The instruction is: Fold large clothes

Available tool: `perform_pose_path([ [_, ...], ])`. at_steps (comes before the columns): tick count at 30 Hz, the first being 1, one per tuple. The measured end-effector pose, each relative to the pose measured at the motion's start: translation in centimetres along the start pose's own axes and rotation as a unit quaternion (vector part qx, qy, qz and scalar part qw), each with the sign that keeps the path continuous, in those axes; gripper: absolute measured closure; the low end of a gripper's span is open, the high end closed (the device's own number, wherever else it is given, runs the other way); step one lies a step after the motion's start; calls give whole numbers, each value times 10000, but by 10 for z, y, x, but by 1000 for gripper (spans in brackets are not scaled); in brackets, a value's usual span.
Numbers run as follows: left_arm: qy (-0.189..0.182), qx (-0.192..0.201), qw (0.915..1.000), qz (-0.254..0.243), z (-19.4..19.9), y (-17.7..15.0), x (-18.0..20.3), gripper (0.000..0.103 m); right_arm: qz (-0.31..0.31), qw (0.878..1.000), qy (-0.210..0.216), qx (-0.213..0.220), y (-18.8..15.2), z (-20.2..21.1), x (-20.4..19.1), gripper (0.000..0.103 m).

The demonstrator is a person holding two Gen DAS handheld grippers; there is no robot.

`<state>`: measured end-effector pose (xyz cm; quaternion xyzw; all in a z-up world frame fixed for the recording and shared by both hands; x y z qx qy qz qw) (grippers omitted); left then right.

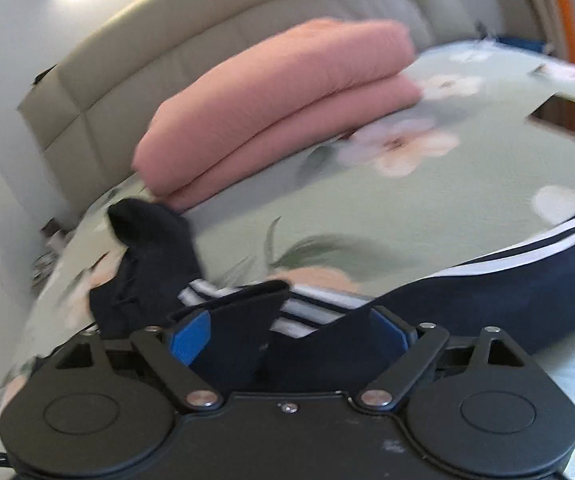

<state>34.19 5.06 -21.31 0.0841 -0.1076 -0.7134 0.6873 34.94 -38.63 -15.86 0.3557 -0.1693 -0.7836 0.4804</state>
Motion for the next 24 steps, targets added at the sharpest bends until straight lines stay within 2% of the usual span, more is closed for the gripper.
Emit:
perform_pose_path([
  [3,-7,7,10000,-3,0,1,-1,26,-43,9997,226,-86,1,-11,-8,0],
  [7,-35,23,9999,94,1,2,-5,26,-769,9923,943,228,0,-1,-4,0],
  [9,-83,9,9999,115,1,1,-5,26,-753,9937,825,95,-1,-6,-4,0],
  [11,-103,2,9999,97,1,1,-4,26,-466,9983,322,-165,-3,-16,-7,0],
  [12,-93,2,9999,79,1,1,-4,26,-350,9988,267,-200,-4,-20,-9,11],
  [13,-78,7,10000,56,1,1,-3,26,-250,9991,292,-191,-7,-23,-11,50],
  [14,-57,17,10000,30,1,1,-3,26,-193,9992,290,-196,-10,-25,-13,75],
  [15,-27,29,10000,12,2,1,-3,26,-159,9994,246,-167,-13,-24,-14,90],
  [19,12,50,10000,35,1,1,-2,26,254,9978,138,590,-24,14,-12,92],
  [21,-20,-2,10000,40,-2,0,-1,26,258,9993,-66,256,-33,8,-2,91],
  [22,-34,-27,10000,26,-2,0,-1,26,289,9994,-187,88,-37,-1,5,85],
  [23,-36,-50,10000,2,-3,-1,0,26,244,9992,-311,-64,-40,-9,12,71],
  [24,-30,-49,10000,-18,-3,-1,0,26,100,9994,-301,-134,-42,-15,19,49],
])
Point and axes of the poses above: each gripper's, at about its wrist camera, not at the fingertips, and z roughly against the way its jaws point, x to its right, y to its top, the point moved 5 cm from there along -z, roughly the way its jaws point, and after that the axes turned 6 degrees about -x, right-handed, at the moved point
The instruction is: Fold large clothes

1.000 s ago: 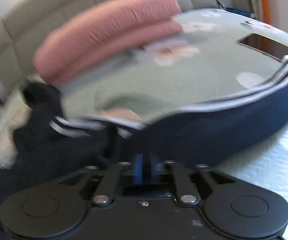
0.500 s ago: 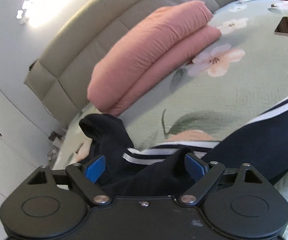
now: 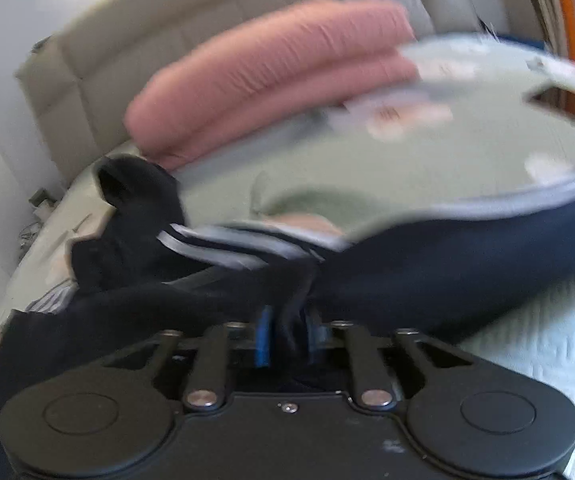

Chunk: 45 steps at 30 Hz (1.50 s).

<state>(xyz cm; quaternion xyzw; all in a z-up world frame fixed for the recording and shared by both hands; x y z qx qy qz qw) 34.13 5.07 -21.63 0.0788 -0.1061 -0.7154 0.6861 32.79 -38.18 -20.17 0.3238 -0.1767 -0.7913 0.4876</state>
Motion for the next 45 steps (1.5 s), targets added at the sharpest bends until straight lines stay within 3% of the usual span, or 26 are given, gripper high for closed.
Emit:
perform_pose_path([
  [1,17,17,10000,-14,1,0,0,26,-213,9998,48,-2,0,-1,7,29],
  [3,32,60,10000,6,2,1,0,26,-606,9973,295,284,6,11,16,11],
  [6,-42,50,10000,35,1,1,2,25,-636,9950,404,660,19,30,19,1],
  [11,73,17,10000,-31,-2,-2,6,25,-535,9976,344,291,20,34,29,0],
  [14,211,21,9998,-53,-2,-4,10,23,-34,9994,219,284,17,41,34,0],
  [17,66,-45,10000,-8,0,-5,16,23,6,9993,355,93,24,48,56,0],
  [20,-26,4,10000,60,4,-4,21,22,-437,9966,689,-101,34,57,95,0],
  [25,233,212,9995,18,12,-4,30,22,-1179,9927,225,74,51,71,176,0],
  [28,335,296,9990,27,12,-3,33,22,-1927,9812,64,10,57,65,233,0],
  [31,383,258,9989,6,7,-2,34,22,-2438,9695,58,264,59,59,274,0],
  [36,561,181,9982,-106,-6,-2,39,22,-3330,9352,431,1126,62,56,325,1],
  [39,683,109,9974,-182,-14,-3,42,22,-3187,9382,164,1339,73,51,338,1],
  [43,713,98,9971,-242,-19,-3,45,22,-3202,9320,-54,1700,83,44,357,1],
  [45,775,100,9966,-278,-21,-2,46,22,-2909,9408,-395,1697,91,36,355,3],
])
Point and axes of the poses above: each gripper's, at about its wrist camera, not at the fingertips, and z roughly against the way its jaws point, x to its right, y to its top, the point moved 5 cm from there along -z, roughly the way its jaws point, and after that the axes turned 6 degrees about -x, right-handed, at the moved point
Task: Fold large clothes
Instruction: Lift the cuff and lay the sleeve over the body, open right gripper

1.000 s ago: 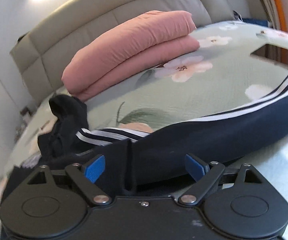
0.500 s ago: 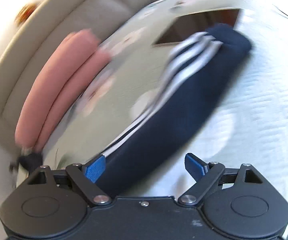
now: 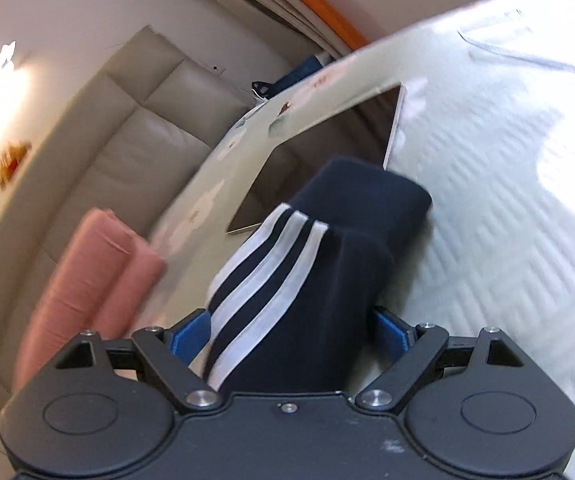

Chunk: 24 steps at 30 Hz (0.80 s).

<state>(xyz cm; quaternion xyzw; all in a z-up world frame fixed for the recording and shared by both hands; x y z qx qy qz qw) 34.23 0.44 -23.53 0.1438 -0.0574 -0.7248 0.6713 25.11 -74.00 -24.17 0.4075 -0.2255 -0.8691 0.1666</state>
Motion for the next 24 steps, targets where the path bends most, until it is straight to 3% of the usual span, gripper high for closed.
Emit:
perform_pose_path([
  [2,64,-18,10000,-23,-2,1,0,22,344,9988,-342,20,5,-3,-6,33],
  [3,68,-27,10000,-13,-2,2,-1,22,385,9985,-387,69,8,-2,-8,83],
  [4,42,-22,10000,-1,-1,2,-2,22,322,9989,-330,129,9,1,-11,96],
  [9,15,52,10000,-7,10,4,-4,22,584,9955,-113,739,30,42,-51,96],
  [16,22,123,9999,-5,29,0,-12,22,1031,9837,765,1259,51,120,-131,96],
  [21,170,150,9997,-4,48,-1,-26,22,1278,9701,1571,1335,32,180,-208,96],
  [24,145,135,9998,5,60,-7,-36,22,1523,9544,2242,1248,3,209,-266,96],
])
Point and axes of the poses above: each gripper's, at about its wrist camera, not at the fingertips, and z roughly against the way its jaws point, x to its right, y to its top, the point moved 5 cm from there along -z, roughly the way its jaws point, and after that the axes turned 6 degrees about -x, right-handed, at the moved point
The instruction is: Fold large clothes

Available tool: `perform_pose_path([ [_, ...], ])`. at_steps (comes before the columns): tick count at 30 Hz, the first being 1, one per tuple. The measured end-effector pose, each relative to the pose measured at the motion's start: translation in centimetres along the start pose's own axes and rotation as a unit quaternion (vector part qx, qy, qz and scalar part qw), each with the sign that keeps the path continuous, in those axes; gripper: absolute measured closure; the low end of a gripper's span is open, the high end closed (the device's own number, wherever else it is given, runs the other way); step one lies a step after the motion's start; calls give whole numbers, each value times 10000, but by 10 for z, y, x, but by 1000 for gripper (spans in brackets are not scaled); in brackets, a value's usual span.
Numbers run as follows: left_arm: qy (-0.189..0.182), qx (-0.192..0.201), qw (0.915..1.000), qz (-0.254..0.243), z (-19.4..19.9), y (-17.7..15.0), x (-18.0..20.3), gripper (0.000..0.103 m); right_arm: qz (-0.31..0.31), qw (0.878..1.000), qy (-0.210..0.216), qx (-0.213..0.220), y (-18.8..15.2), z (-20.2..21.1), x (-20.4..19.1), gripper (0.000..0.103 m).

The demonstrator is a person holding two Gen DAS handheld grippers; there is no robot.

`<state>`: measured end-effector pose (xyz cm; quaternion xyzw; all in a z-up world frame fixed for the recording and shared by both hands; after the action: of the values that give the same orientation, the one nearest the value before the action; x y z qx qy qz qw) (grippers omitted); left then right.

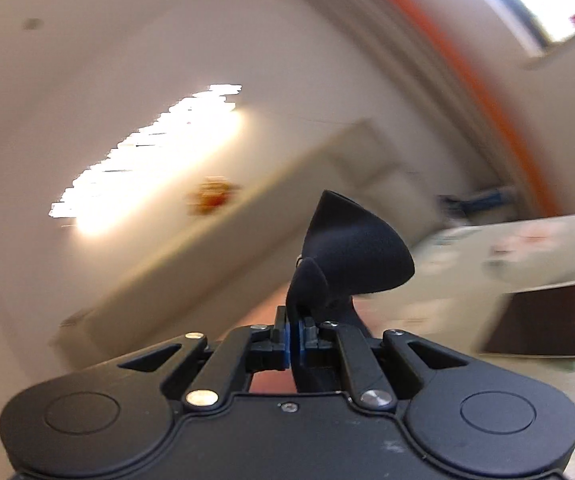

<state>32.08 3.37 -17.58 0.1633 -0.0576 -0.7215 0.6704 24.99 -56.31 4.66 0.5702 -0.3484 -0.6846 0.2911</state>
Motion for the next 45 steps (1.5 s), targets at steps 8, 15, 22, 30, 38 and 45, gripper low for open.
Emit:
perform_pose_path([
  [8,76,225,9993,271,31,-15,-60,22,192,9833,1810,-67,-58,12,-186,96],
  [15,113,484,9963,700,36,-13,-111,22,606,9726,1969,-1077,-204,-42,-268,96],
  [22,-495,391,9926,1039,15,-11,-126,22,947,9470,1274,-2793,-370,-102,-281,96],
  [30,-648,201,9918,1082,-7,-8,-123,22,1765,8917,1086,-4025,-481,-116,-286,40],
  [38,-703,271,9895,1233,-2,-7,-133,22,1629,8413,2381,-4572,-458,-59,-292,10],
  [45,-637,294,9888,1316,3,-6,-136,22,1783,8682,2268,-4037,-414,-75,-308,3],
])
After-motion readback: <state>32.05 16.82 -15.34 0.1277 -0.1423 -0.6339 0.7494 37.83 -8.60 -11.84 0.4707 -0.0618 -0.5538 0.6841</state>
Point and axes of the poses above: each gripper's, at about its wrist camera, not at the fingertips, and z roughly against the way its jaws point, x to its right, y to its top, the point moved 5 cm from there along -z, roughly the way its jaws point, and after that the axes turned 6 degrees about -x, right-handed, at the moved point
